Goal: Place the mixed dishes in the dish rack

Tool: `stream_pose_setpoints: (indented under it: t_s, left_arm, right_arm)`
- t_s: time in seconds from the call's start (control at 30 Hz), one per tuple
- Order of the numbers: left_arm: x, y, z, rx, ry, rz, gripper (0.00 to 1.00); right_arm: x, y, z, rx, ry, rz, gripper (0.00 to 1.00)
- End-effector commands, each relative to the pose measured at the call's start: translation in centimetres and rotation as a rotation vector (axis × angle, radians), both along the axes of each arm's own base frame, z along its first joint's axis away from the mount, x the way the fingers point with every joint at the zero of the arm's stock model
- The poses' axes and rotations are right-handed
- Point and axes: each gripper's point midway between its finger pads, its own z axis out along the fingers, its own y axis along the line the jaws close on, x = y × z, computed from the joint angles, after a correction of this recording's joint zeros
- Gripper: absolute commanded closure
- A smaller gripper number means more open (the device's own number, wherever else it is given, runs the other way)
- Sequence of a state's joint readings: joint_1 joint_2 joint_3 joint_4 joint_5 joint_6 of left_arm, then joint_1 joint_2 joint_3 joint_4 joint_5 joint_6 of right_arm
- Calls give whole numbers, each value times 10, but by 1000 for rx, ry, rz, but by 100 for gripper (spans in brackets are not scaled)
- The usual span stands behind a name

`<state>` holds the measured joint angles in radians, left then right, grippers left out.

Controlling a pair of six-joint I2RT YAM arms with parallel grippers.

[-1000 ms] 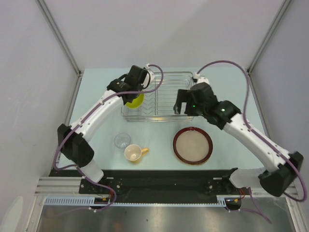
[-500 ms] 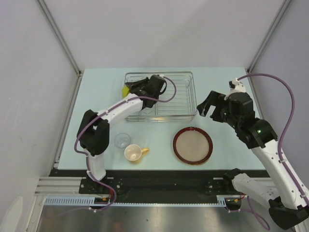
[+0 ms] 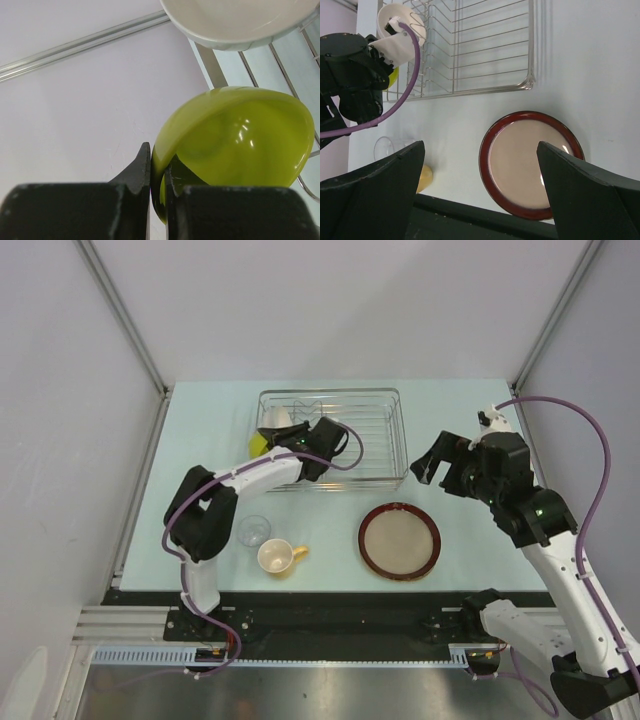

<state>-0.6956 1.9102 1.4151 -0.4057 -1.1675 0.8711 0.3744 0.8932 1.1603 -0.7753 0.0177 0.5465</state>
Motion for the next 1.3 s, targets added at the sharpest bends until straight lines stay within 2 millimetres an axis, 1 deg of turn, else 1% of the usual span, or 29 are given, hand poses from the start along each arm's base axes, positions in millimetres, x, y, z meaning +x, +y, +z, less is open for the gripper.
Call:
stream_pose_setpoints:
  t_s: [0.0, 0.07, 0.1, 0.13, 0.17, 0.2, 0.23, 0.33, 0.47, 0.57, 0.63, 0.67, 0.73, 0.77, 0.87, 1.0, 1.03, 1.07, 1.13, 1.17, 1.2, 1.27]
  left_arm:
    - [-3, 3, 14, -29, -91, 52, 100]
    - [-6, 6, 10, -18, -94, 84, 100]
    - [-3, 3, 4, -48, -120, 109, 100]
    - [-5, 5, 2, -51, -117, 124, 100]
    - [-3, 3, -2, -89, -121, 132, 100]
    - [1, -3, -1, -189, -177, 160, 100]
    - [-5, 2, -4, -179, -136, 180, 100]
    - [-9, -2, -11, -302, -148, 246, 100]
    - [-12, -3, -16, -389, -217, 300, 100]
    - [-15, 1, -22, -408, -262, 335, 100]
    - [-20, 6, -26, -385, -276, 354, 100]
    - [-21, 6, -32, -396, -297, 370, 100]
    - [-24, 10, -34, -377, -314, 385, 100]
    - [-24, 10, -39, -386, -326, 399, 100]
    - [-24, 10, -42, -407, -342, 419, 100]
    - [-22, 5, -39, -432, -354, 428, 99]
    - [-21, 6, -38, -435, -355, 431, 96]
    - [-21, 5, -40, -442, -347, 434, 84]
    - [-21, 2, -37, -454, -348, 432, 76]
    - [-21, 2, -37, -456, -341, 432, 67]
    - [-21, 1, -37, -462, -339, 430, 61]
    - [-22, 1, -33, -469, -333, 423, 42]
  right_arm:
    - [-4, 5, 8, 25, -25, 36, 0]
    - [-5, 5, 9, 26, -28, 39, 0]
    - [-7, 4, 10, 25, -32, 40, 0]
    - [-8, 3, 10, 25, -32, 38, 0]
    - [-8, 3, 10, 24, -33, 36, 0]
    - [-10, 2, 9, 23, -28, 36, 0]
    - [-10, 2, 8, 18, -25, 36, 0]
    - [-12, 2, 6, 23, -11, 39, 0]
    - [-12, 4, 3, 29, -2, 45, 0]
    - [-13, 5, 2, 34, 3, 45, 0]
    - [-13, 5, 2, 34, 3, 48, 0]
    - [-13, 5, 1, 31, 5, 48, 0]
    - [-13, 6, 1, 36, 7, 50, 0]
    - [-13, 7, 0, 37, 9, 54, 0]
    - [-14, 7, -1, 38, 14, 60, 0]
    - [-15, 8, -1, 40, 15, 68, 0]
    - [-15, 9, -2, 39, 18, 72, 0]
    - [-15, 10, -2, 42, 17, 75, 0]
    - [-16, 12, -2, 46, 21, 84, 0]
    - [-16, 11, -3, 46, 21, 82, 0]
    - [-16, 12, -2, 48, 18, 85, 0]
    - [-16, 12, -3, 46, 21, 86, 0]
